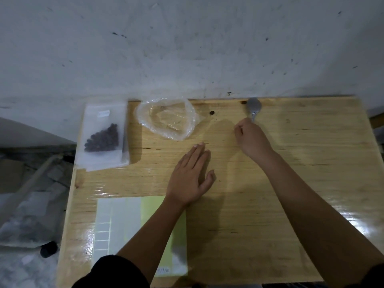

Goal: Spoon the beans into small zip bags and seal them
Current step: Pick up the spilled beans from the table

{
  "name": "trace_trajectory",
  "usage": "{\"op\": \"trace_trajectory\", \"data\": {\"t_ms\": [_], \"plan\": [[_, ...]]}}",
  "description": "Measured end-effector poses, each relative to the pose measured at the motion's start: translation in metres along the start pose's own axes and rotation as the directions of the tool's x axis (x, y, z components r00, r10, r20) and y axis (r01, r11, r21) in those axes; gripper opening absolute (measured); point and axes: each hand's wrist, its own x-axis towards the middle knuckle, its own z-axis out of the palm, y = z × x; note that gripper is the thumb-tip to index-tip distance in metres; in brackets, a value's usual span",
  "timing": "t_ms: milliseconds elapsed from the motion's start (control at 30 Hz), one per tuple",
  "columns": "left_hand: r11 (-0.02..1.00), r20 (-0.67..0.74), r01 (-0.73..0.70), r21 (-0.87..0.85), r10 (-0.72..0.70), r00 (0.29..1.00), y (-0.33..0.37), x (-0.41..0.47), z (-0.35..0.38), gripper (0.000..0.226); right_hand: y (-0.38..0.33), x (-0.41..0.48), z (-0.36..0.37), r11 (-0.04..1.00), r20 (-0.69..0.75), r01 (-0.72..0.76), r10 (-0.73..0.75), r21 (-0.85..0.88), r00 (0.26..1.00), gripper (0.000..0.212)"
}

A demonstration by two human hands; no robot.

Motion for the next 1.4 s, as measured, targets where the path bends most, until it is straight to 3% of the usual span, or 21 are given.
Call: {"op": "trace_trajectory", "data": {"t_ms": [33, 67, 133, 200, 233, 300, 433, 500, 600, 733, 933, 1233, 1400], "plan": [[1.0, -0.004, -0.003, 0.002, 0.003, 1.0, 0.0, 0.0, 0.0, 0.057, -0.002, -0.002, 0.001, 0.98, 0.035, -0.044, 0.038, 0.195, 0.999, 0.022], [1.0, -0.01, -0.006, 0.002, 0.006, 1.0, 0.0, 0.0, 0.0, 0.056, -0.004, -0.005, 0.001, 0.892, 0.105, -0.14, 0.105, 0.429, 0.989, 0.022], [1.0, -0.026, -0.01, -0.015, 0.01, 1.0, 0.0, 0.0, 0.001, 0.055, -0.008, -0.012, 0.004, 0.488, 0.326, -0.365, 0.167, 0.793, 0.931, 0.026], [1.0, -0.035, -0.016, -0.019, 0.016, 0.999, 0.0, 0.0, 0.001, 0.054, -0.009, -0.018, 0.01, 0.116, 0.449, -0.454, 0.073, 0.883, 0.891, 0.026], [1.0, -0.034, -0.019, -0.014, 0.018, 0.999, 0.0, 0.0, 0.001, 0.054, -0.009, -0.019, 0.013, 0.021, 0.456, -0.456, 0.03, 0.89, 0.89, 0.025], [1.0, -0.027, -0.017, -0.003, 0.017, 0.999, 0.0, 0.001, 0.002, 0.055, -0.012, -0.017, 0.016, -0.034, 0.427, -0.427, -0.016, 0.904, 0.904, 0.024], [1.0, -0.031, -0.03, -0.009, 0.029, 0.999, 0.0, 0.001, 0.002, 0.055, -0.022, -0.002, 0.013, 0.062, 0.376, -0.374, -0.027, 0.925, 0.926, 0.027], [0.999, -0.04, -0.043, -0.025, 0.042, 0.998, 0.0, 0.001, 0.002, 0.055, -0.026, 0.009, 0.011, 0.268, 0.314, -0.311, 0.033, 0.912, 0.949, 0.028], [0.998, -0.051, -0.045, -0.034, 0.044, 0.998, 0.001, 0.002, 0.003, 0.055, -0.03, 0.024, 0.015, 0.697, 0.108, -0.123, 0.066, 0.706, 0.992, 0.028], [0.999, -0.052, -0.036, -0.034, 0.034, 0.998, 0.0, 0.001, 0.004, 0.056, -0.036, 0.036, 0.019, 0.884, -0.064, 0.069, -0.044, 0.463, 0.997, 0.024], [0.997, -0.064, -0.047, -0.055, 0.044, 0.997, -0.002, 0.001, 0.008, 0.056, -0.035, 0.045, 0.02, 0.979, -0.011, 0.184, -0.184, 0.084, 0.983, 0.015], [0.998, -0.069, -0.047, -0.046, 0.043, 0.997, -0.003, 0.0, 0.007, 0.056, -0.039, 0.046, 0.021, 0.947, 0.089, 0.257, -0.244, -0.191, 0.966, 0.007], [0.998, -0.065, -0.047, -0.039, 0.045, 0.997, -0.002, 0.001, 0.008, 0.056, -0.045, 0.046, 0.022, 0.898, 0.113, 0.265, -0.24, -0.351, 0.964, 0.025]]}}
